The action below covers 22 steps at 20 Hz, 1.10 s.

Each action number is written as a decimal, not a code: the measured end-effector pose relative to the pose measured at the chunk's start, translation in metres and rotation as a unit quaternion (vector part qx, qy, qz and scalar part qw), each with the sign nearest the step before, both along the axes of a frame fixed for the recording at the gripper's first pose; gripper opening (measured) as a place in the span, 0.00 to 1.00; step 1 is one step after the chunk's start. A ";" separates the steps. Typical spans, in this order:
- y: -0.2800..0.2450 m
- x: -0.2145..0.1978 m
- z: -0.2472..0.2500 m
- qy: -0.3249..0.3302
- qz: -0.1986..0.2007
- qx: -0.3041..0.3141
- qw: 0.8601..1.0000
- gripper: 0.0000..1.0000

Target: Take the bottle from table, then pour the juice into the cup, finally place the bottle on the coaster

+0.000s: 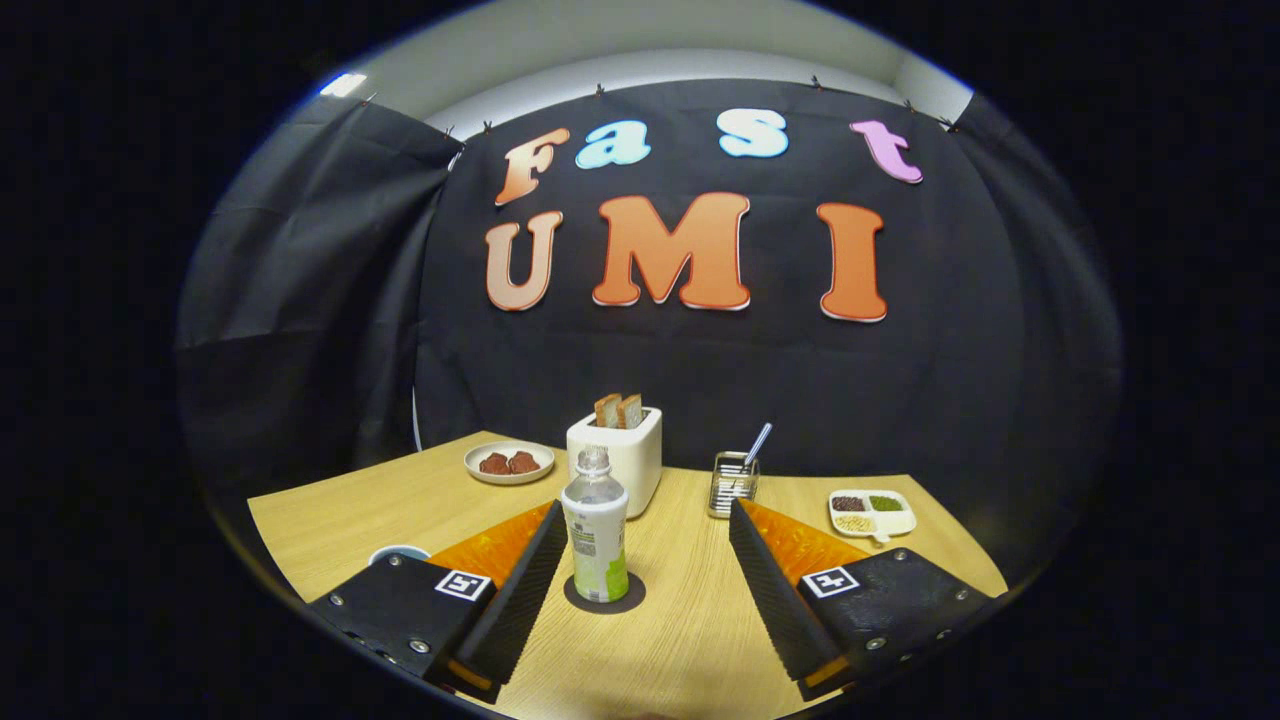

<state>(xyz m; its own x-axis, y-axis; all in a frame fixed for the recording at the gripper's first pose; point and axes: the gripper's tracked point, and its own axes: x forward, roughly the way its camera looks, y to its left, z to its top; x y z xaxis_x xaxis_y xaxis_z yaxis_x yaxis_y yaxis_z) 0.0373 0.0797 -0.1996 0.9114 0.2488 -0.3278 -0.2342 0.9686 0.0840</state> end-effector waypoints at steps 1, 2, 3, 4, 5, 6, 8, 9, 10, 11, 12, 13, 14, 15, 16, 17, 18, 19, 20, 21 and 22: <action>-0.010 -0.004 0.016 -0.016 -0.010 0.000 1.000 0.97; -0.020 -0.008 0.031 -0.029 -0.023 -0.001 0.999 0.97; -0.030 -0.011 0.044 -0.041 -0.035 -0.001 0.999 0.97; -0.037 -0.014 0.057 -0.052 -0.044 -0.003 0.998 0.97; -0.046 -0.016 0.069 -0.061 -0.056 -0.005 0.997 0.97; -0.052 -0.019 0.080 -0.070 -0.064 -0.007 0.995 0.97; -0.060 -0.023 0.098 -0.084 -0.079 -0.003 0.993 0.97; -0.059 -0.024 0.103 -0.087 -0.080 0.001 0.993 0.97; -0.059 -0.026 0.106 -0.089 -0.081 0.008 0.993 0.97; -0.055 -0.028 0.109 -0.092 -0.077 0.015 0.993 0.97; -0.053 -0.029 0.109 -0.092 -0.073 0.019 0.993 0.97; -0.051 -0.029 0.108 -0.092 -0.070 0.019 0.993 0.97; -0.051 -0.028 0.109 -0.094 -0.070 0.016 0.993 0.97; -0.050 -0.027 0.110 -0.098 -0.068 0.012 0.993 0.97; -0.049 -0.026 0.111 -0.101 -0.067 0.007 0.993 0.97; -0.047 -0.026 0.111 -0.103 -0.065 0.002 0.993 0.97; -0.044 -0.026 0.111 -0.105 -0.061 0.000 0.993 0.97; -0.042 -0.026 0.112 -0.106 -0.060 -0.002 0.993 0.97; -0.040 -0.026 0.112 -0.106 -0.058 -0.003 0.993 0.97; -0.040 -0.026 0.114 -0.107 -0.059 -0.003 0.993 0.97; -0.040 -0.026 0.117 -0.109 -0.060 -0.001 0.992 0.97</action>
<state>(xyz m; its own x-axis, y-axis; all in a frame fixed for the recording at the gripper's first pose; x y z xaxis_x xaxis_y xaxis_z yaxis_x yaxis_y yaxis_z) 0.0113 0.0394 -0.0824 0.9838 0.1331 -0.1202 -0.1290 0.9908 0.0413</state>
